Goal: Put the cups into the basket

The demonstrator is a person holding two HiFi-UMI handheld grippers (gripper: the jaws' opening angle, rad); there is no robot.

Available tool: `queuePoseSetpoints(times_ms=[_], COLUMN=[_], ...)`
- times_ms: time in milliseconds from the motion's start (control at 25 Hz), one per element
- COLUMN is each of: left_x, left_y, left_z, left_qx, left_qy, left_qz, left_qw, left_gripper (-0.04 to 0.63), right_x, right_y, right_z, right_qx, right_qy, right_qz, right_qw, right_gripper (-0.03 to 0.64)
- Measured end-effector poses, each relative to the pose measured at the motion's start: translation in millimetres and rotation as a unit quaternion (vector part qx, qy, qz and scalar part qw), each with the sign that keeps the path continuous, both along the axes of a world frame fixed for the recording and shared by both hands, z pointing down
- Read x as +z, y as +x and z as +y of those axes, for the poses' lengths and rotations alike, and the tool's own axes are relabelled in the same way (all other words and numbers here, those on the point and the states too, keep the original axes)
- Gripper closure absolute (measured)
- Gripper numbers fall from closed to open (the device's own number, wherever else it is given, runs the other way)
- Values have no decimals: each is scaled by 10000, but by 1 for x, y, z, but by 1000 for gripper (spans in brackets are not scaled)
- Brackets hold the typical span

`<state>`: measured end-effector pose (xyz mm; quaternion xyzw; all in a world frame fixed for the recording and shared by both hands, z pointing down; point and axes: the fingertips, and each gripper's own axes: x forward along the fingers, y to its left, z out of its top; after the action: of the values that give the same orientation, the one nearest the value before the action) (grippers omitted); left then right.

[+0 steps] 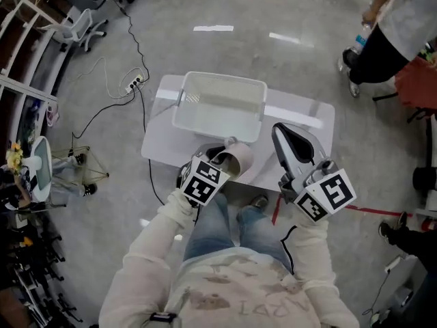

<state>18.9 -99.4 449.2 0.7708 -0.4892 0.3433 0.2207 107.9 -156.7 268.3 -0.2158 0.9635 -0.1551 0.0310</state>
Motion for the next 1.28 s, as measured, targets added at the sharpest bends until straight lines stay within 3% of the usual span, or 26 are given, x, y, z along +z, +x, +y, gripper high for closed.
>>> queuePoseSetpoints(times_ms=[320, 720, 960, 1280], left_x=[-31, -31, -5, 69], left_y=[-86, -174, -185, -163], left_z=[-22, -75, -99, -131], left_qx=[-14, 968, 1290, 1670], left_qy=[245, 287, 178, -225], left_qz=[278, 510, 628, 490], left_qw=[9993, 9936, 9895, 9845], left_gripper=[560, 560, 560, 560], right_x=[-18, -23, -8, 25], right_y=[-89, -212, -238, -223], right_z=[-10, -45, -62, -77], right_qx=[115, 715, 944, 1259], right_qy=[76, 129, 80, -144], right_qz=[95, 147, 312, 403], right_qw=[9999, 9973, 9950, 9911], right_gripper=[589, 589, 589, 589])
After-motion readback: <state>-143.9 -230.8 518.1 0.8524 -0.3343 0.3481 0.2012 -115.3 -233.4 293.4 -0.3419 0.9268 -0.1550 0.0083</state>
